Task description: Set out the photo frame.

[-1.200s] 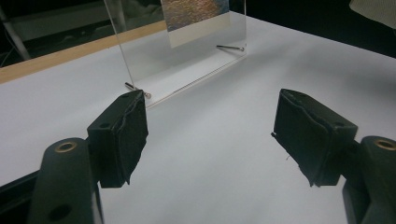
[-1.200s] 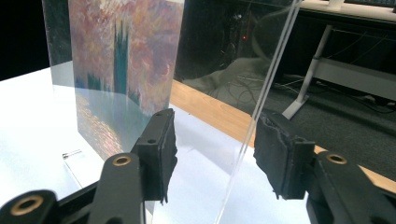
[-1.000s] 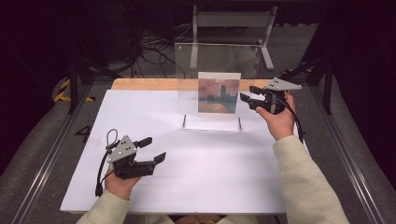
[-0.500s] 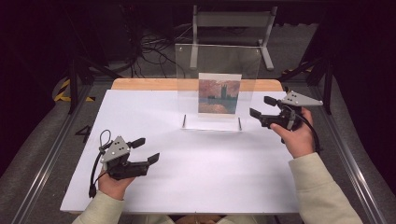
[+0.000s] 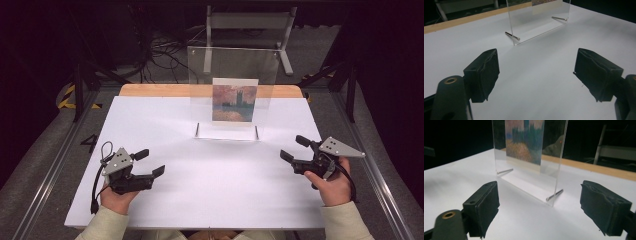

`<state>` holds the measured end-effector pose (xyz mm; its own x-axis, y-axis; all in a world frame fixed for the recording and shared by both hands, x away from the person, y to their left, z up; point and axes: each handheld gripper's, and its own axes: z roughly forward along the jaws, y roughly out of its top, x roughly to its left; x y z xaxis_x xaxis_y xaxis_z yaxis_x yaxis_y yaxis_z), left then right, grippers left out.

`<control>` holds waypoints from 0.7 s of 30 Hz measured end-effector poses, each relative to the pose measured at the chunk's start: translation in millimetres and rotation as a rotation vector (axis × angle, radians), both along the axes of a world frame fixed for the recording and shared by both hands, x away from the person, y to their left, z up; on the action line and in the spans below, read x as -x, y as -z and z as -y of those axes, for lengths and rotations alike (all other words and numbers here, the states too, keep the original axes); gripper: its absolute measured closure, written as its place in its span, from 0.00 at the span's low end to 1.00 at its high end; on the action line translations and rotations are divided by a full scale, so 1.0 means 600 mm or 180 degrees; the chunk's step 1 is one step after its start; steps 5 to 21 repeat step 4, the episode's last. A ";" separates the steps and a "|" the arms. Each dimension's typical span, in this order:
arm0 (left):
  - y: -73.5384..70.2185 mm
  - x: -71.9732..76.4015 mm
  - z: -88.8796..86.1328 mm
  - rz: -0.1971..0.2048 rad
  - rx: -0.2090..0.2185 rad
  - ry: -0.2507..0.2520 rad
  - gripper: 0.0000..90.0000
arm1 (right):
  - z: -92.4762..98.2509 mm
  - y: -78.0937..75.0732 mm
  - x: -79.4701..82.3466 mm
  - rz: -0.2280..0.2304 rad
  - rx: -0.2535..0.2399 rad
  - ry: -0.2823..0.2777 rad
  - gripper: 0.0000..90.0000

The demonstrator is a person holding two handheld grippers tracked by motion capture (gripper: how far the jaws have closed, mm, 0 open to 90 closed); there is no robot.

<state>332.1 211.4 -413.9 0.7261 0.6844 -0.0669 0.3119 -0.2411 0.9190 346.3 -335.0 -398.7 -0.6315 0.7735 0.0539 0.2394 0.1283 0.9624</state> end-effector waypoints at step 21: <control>0.003 -0.005 -0.004 -0.0011 0.0018 -0.0021 0.22 | 0.002 0.012 0.006 -0.0014 -0.0015 -0.0013 0.17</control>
